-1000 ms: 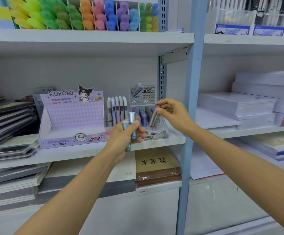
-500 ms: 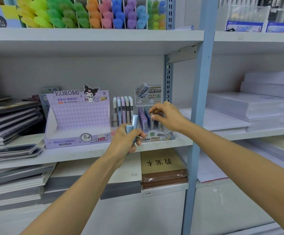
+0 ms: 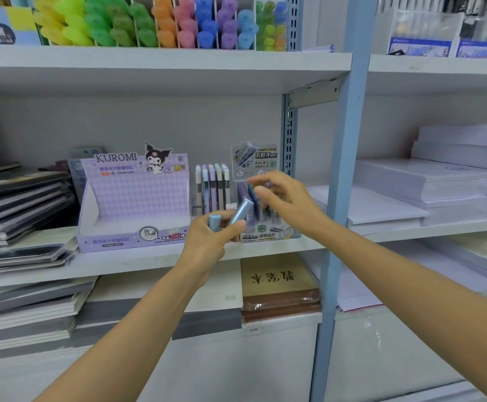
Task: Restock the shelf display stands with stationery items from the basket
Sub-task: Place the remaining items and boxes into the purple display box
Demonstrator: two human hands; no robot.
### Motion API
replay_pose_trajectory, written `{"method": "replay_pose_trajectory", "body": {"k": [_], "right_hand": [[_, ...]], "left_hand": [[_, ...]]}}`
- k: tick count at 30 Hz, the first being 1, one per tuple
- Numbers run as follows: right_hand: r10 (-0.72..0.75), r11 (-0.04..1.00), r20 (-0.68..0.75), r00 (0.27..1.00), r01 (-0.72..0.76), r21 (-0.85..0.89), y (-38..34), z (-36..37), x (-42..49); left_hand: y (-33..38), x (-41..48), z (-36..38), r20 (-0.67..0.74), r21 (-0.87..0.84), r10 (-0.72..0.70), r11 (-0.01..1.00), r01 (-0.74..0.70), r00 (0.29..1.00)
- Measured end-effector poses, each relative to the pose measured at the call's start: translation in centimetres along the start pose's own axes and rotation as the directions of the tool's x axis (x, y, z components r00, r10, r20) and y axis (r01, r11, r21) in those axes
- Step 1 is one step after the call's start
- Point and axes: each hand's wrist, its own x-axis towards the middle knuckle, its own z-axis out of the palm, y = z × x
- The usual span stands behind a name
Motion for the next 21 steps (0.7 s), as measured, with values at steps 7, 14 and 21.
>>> {"method": "replay_pose_trajectory", "body": {"k": [7, 14, 21], "right_hand": [[0.092, 0.956, 0.025, 0.995, -0.095, 0.277, -1.3, 0.3, -2.2], [0.148, 0.925, 0.209, 0.967, -0.210, 0.316, -0.6, 0.8, -3.8], [0.142, 0.938, 0.113, 0.983, -0.170, 0.302, -1.4, 0.0, -2.6]], "left_hand": [[0.0, 0.1, 0.5, -0.080, -0.242, -0.124, 0.965, 0.101, 0.989], [0.3, -0.1, 1.2, -0.136, -0.332, -0.120, 0.941, 0.069, 0.983], [0.6, -0.8, 2.2, -0.027, -0.090, -0.011, 0.996, 0.009, 1.000]]}}
